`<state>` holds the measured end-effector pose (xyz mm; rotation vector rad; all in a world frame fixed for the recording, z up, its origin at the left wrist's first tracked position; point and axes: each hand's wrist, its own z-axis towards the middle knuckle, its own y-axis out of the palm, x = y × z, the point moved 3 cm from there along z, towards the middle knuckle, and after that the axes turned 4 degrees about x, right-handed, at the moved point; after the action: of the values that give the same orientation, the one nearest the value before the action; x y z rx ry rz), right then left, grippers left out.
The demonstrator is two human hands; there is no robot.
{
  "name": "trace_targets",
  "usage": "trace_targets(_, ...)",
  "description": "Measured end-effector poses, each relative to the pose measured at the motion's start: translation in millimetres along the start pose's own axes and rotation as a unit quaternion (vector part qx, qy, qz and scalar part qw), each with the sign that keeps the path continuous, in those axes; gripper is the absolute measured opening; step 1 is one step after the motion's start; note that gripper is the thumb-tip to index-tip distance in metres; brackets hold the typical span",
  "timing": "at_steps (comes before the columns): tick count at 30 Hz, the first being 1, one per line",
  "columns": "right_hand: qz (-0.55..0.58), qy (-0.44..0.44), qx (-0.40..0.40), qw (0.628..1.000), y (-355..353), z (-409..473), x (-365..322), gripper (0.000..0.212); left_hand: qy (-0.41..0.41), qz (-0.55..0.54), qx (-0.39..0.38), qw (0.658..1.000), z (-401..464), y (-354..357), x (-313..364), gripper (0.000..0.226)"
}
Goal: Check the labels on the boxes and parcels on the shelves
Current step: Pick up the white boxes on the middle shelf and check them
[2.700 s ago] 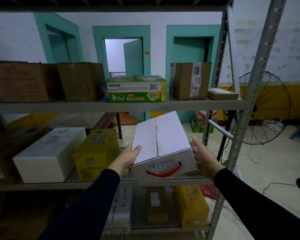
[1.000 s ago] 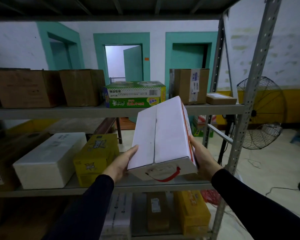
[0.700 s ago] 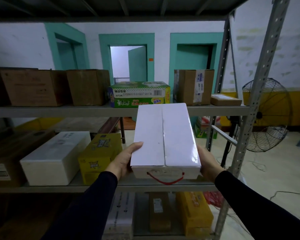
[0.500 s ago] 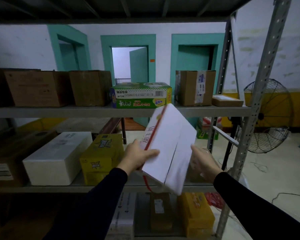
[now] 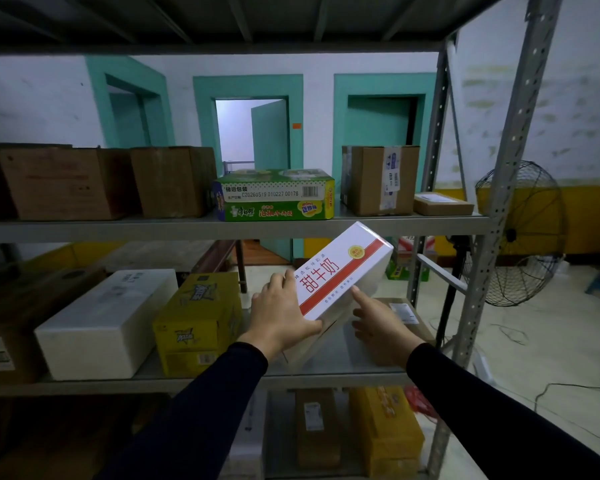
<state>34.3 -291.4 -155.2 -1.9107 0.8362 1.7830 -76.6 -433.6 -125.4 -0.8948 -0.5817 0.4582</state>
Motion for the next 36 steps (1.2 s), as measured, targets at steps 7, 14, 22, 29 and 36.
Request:
trace_targets(7,0.031,-0.001,-0.008,0.999,-3.5,4.0,1.9,0.069,0.010,0.028,0.002,1.000,-2.2,-5.9,8.8,0.106)
trace_targets(14,0.043,0.007,0.001,0.999,13.1,1.7,11.1,0.059,0.042,0.012,-0.038,0.998,2.5,-9.9,50.6,0.104)
trace_targets(22,0.170,0.052,0.030,0.984,-19.9,11.5,14.0,0.040,-0.145,-0.360,-0.019,0.921,20.0,3.7,-3.2,0.038)
trace_targets(29,0.221,0.048,0.029,0.974,-32.8,22.5,10.6,0.045,-0.374,-0.479,-0.212,0.765,-5.4,25.1,-63.5,0.039)
trace_targets(36,0.056,0.040,0.093,0.993,-47.1,23.7,9.9,0.044,-0.416,-0.553,-0.192,0.696,3.9,37.8,-55.0,0.037)
